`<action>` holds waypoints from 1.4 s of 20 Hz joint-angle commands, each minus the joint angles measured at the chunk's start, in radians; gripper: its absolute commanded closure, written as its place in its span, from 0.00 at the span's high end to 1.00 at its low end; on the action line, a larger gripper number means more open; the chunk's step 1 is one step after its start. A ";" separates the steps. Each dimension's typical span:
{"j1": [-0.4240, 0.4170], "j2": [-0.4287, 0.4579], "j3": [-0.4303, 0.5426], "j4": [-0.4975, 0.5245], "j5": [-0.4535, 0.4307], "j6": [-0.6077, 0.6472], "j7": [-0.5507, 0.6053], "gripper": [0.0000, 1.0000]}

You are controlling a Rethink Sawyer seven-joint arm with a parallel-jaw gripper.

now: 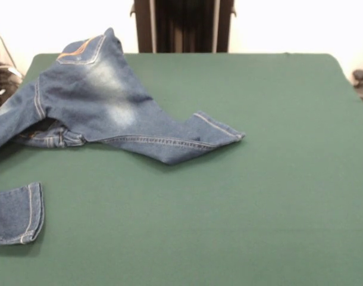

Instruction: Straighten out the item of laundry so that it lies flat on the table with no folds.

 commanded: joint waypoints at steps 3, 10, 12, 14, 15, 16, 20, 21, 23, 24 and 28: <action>-0.007 -0.177 -0.232 0.468 -0.005 -0.236 0.064 1.00; 0.007 -0.249 -0.333 0.531 -0.019 -0.343 0.140 1.00; 0.014 -0.264 -0.361 0.549 -0.024 -0.382 0.160 1.00; 0.022 -0.285 -0.393 0.574 -0.028 -0.423 0.198 1.00; 0.030 -0.296 -0.411 0.586 -0.032 -0.443 0.215 1.00; 0.039 -0.307 -0.431 0.598 -0.037 -0.465 0.236 1.00; 0.083 -0.353 -0.522 0.646 -0.048 -0.542 0.319 1.00; 0.097 -0.365 -0.552 0.658 -0.048 -0.562 0.350 1.00; 0.130 -0.381 -0.612 0.672 -0.045 -0.598 0.401 1.00; 0.147 -0.389 -0.642 0.679 -0.043 -0.615 0.426 1.00; 0.222 -0.409 -0.770 0.697 -0.029 -0.688 0.515 1.00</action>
